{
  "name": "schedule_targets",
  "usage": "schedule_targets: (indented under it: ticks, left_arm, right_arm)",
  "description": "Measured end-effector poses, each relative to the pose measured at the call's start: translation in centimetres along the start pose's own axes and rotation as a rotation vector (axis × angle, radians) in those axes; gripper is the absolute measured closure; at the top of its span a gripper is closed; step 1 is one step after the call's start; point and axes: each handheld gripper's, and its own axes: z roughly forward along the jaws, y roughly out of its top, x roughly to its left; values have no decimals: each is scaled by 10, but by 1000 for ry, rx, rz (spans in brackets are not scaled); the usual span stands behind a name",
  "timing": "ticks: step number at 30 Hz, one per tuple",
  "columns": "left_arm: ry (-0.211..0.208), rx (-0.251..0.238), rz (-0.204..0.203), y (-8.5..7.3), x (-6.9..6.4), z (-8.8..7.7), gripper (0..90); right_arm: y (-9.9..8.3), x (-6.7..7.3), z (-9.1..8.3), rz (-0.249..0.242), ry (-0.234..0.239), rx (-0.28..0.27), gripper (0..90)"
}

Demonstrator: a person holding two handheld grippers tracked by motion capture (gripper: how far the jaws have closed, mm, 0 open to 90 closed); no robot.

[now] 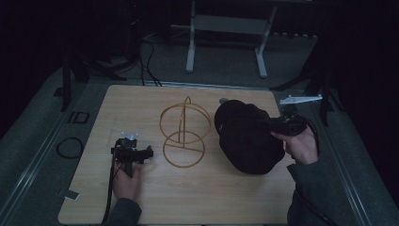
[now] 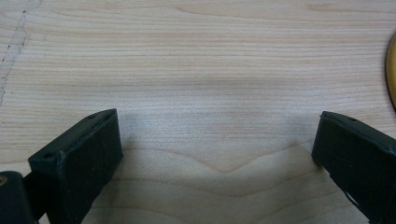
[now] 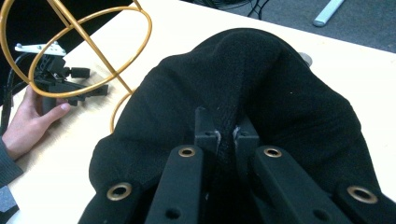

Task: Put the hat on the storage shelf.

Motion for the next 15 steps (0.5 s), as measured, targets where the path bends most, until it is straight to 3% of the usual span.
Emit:
schedule_targets:
  ticks: [15]
  left_arm:
    - [0,-1,-2,0,0,0,12]
  right_arm:
    - [5,-4,-6,21,15,-33,854]
